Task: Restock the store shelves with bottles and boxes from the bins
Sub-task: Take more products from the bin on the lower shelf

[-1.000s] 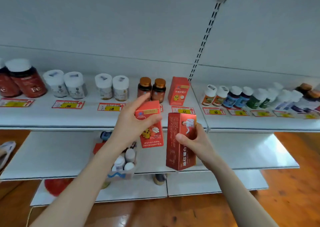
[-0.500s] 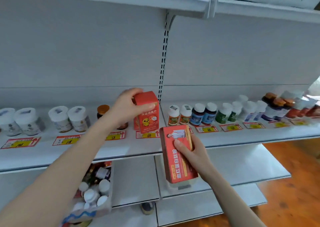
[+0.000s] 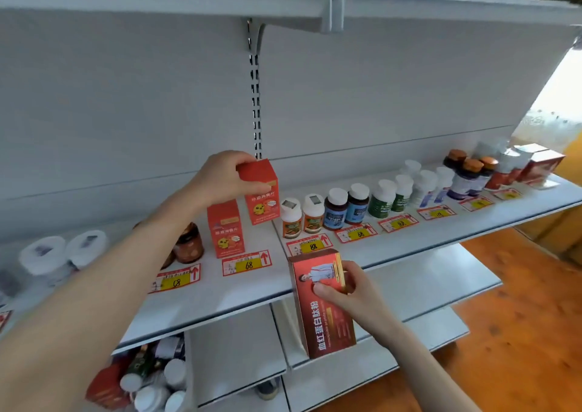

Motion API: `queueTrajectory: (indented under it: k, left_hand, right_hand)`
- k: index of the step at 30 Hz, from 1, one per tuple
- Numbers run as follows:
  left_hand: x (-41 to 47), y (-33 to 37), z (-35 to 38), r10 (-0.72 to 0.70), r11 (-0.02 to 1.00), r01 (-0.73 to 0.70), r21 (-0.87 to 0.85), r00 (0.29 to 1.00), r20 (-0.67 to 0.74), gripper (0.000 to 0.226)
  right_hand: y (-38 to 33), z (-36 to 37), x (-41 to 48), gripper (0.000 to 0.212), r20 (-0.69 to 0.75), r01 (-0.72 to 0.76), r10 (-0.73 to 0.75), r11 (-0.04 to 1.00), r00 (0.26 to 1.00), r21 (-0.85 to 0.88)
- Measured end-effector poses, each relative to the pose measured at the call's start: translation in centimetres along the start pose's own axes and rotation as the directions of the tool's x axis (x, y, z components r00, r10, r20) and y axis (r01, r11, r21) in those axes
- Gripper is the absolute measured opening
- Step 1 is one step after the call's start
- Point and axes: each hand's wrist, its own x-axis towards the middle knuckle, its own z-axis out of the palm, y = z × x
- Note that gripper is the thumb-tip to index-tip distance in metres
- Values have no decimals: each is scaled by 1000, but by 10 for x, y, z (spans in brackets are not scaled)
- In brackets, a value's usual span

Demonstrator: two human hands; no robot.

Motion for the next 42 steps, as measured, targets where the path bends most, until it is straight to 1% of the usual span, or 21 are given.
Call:
queueTrajectory:
  k: [4,7,12,18,21,25,30,32,36,40,42]
  left_hand:
    - [1,-14,7,-21,997,16,70,997,77,62]
    - [0,-25,16,-30,993,15,116,991,130,63]
    - [1,-39,28,-75,990,51,135,980,182,59]
    - [-1,-46,39,-71,983,33,183,976,207,57]
    - [2,-46,40,-64,980,16,200,970,235,53]
    - [4,-50,37,-62,984,10,177,955,291,54]
    - [5,-51,38,-24,988,-21,152,956,292,46]
    - [5,-52,38,-18,985,-36,170,953,302,49]
    - [5,-53,37,-4,976,-65,206,948,318,51]
    - [4,-53,35,-14,966,-75,246,940,342,66]
    - [3,-56,35,-16,965,-77,251,936,352,70]
  right_hand:
    - [2,6,1,43,8,-8,9,998,1000,-68]
    - [4,11,1,41,21,-11,13,996,1000,-94]
    - [9,16,-1,40,30,-14,17,993,999,-116]
    - [16,18,-1,51,17,-30,33,986,999,-166]
    - [18,20,-2,46,10,-33,35,984,999,-176]
    - [19,22,-2,40,3,-40,42,983,999,-177]
    - [19,24,-1,50,-4,-55,56,980,998,-192]
    - [19,25,-1,50,-4,-59,59,978,998,-198]
    - [20,27,0,41,1,-67,69,975,998,-210]
    - [20,28,0,38,-4,-64,65,973,998,-221]
    - [20,29,1,36,-9,-65,65,971,998,-229]
